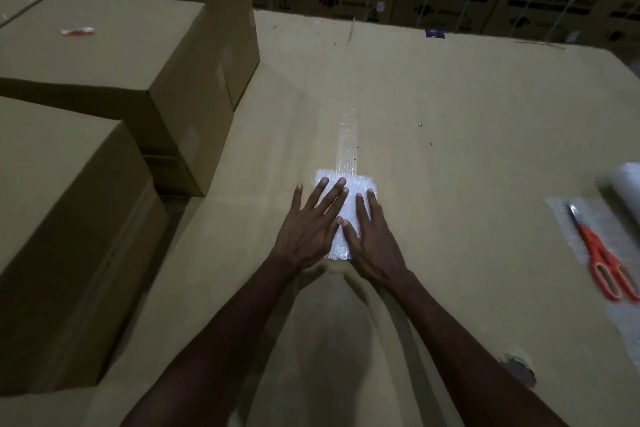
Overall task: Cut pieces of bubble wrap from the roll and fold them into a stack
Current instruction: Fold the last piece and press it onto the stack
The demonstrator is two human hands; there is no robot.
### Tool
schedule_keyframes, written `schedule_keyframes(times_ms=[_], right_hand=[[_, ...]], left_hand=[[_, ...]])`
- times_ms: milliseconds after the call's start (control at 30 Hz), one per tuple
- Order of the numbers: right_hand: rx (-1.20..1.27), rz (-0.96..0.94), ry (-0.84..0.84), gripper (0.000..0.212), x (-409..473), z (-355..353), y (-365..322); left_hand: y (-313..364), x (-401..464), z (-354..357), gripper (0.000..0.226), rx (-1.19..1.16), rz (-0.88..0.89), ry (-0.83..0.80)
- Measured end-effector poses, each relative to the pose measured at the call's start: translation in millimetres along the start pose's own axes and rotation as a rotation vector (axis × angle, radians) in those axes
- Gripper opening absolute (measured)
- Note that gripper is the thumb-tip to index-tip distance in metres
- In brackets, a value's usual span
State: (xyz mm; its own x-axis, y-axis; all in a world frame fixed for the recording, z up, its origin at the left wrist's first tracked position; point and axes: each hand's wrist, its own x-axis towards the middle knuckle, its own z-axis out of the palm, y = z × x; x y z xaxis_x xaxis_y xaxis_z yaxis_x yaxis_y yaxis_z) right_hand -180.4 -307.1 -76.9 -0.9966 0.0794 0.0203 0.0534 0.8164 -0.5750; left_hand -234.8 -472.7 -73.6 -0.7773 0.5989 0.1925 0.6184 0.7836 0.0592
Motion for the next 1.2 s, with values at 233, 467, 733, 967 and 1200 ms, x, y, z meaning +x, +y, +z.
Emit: schedule_keyframes(times_ms=[233,467,733,967,1200], right_hand=[[-0.260,0.017,-0.022,0.070,58.9,5.2,-21.0],[-0.234,-0.023,-0.087,0.069,113.9,7.5,-30.9],[-0.172,-0.041,-0.071,0.069,117.4,15.0,-26.4],[-0.045,0.007,-0.010,0.071,96.3,13.8,-29.8],[0.405,0.354,0.153,0.061,108.4,1.8,-38.8]], left_hand=[[-46.8,40.1,-2.8,0.068,-0.010,-0.042,-0.126],[-83.2,75.1,3.2,0.072,-0.163,-0.148,-0.184],[-84.9,75.2,10.4,0.066,-0.251,-0.194,-0.186],[-65.2,70.3,3.2,0.062,-0.503,-0.327,-0.185],[-51.7,72.6,-14.0,0.066,-0.720,-0.423,-0.183]])
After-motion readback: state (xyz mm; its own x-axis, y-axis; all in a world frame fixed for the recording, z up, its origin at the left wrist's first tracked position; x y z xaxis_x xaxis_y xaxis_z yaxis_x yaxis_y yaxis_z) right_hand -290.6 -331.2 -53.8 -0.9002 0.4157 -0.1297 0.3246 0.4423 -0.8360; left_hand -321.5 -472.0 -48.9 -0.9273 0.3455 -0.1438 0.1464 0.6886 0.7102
